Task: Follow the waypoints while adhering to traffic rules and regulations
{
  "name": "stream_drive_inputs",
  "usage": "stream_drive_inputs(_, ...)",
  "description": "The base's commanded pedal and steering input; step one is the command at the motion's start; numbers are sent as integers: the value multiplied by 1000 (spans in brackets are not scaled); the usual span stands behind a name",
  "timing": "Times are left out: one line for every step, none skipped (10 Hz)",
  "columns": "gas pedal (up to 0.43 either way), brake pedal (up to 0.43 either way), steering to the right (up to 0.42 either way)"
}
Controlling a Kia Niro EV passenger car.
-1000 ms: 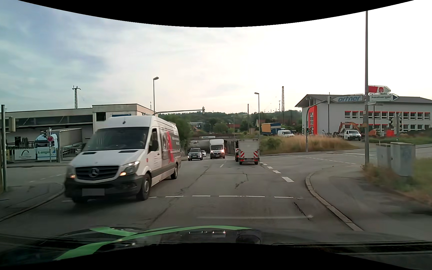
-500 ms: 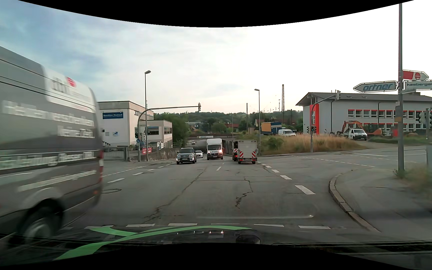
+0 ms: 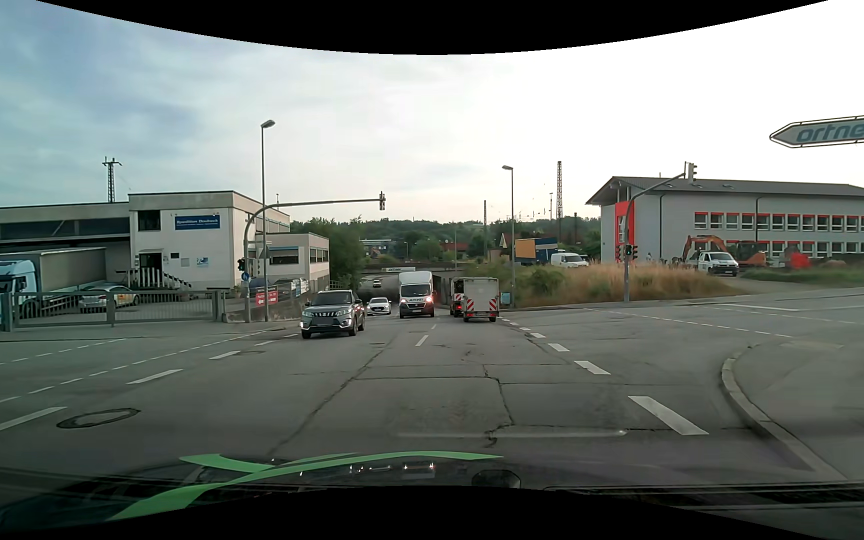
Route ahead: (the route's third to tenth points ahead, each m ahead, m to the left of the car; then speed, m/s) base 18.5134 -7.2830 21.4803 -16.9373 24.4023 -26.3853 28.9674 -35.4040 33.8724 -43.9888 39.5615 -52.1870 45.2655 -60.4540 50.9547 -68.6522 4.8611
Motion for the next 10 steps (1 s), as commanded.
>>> stream_drive_inputs(0,0,81)
stream_drive_inputs(0,0,90)
stream_drive_inputs(0,0,103)
stream_drive_inputs(0,0,117)
stream_drive_inputs(0,0,126)
stream_drive_inputs(0,0,141)
stream_drive_inputs(0,0,156)
stream_drive_inputs(0,0,173)
stream_drive_inputs(0,0,189)
stream_drive_inputs(0,0,204)
